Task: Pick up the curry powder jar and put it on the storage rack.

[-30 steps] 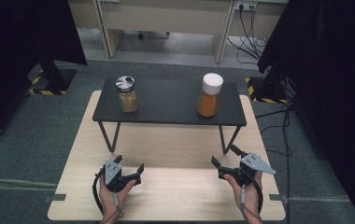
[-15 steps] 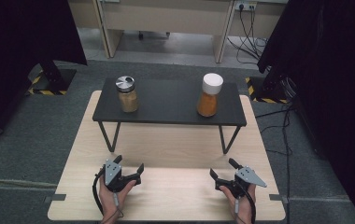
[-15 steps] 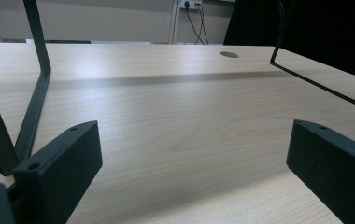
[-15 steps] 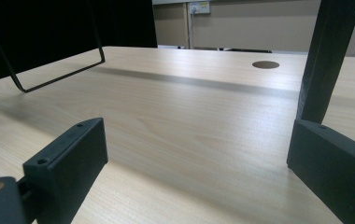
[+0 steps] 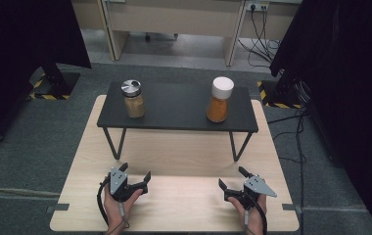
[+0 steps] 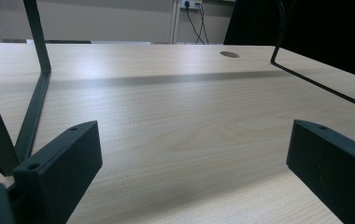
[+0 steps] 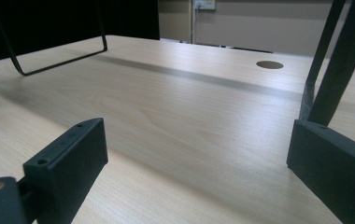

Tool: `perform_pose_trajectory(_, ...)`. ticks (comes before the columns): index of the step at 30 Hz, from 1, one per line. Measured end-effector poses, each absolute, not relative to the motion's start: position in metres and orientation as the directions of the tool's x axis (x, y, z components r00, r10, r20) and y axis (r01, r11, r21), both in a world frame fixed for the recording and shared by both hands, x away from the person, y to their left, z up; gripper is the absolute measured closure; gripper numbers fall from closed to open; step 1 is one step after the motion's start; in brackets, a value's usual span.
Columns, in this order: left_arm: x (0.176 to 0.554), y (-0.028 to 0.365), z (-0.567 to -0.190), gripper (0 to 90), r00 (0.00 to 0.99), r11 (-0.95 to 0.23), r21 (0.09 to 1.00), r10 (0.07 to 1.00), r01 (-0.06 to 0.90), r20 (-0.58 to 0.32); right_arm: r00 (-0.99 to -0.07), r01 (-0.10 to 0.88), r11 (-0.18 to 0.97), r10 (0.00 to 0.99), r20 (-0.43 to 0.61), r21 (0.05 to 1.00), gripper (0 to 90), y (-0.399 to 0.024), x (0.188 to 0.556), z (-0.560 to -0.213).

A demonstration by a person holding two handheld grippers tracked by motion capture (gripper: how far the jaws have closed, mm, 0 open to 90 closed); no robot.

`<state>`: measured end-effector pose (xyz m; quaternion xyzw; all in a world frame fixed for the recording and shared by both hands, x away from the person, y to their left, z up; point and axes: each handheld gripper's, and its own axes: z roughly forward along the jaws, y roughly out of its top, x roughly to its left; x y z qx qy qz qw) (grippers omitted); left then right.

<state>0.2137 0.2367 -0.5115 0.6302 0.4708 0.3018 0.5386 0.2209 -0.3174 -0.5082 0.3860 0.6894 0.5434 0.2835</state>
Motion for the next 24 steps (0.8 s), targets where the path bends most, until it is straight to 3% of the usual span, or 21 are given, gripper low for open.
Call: perform_pose_trajectory(24, 0.2142, 0.2366, -0.5110, 2.6, 0.374, 0.022, 0.962, 0.919, 0.272, -0.127, -0.574, 0.262, 0.177, 0.819, 0.005, 0.949, 6.8, -0.3146, 0.2311, -0.4977)
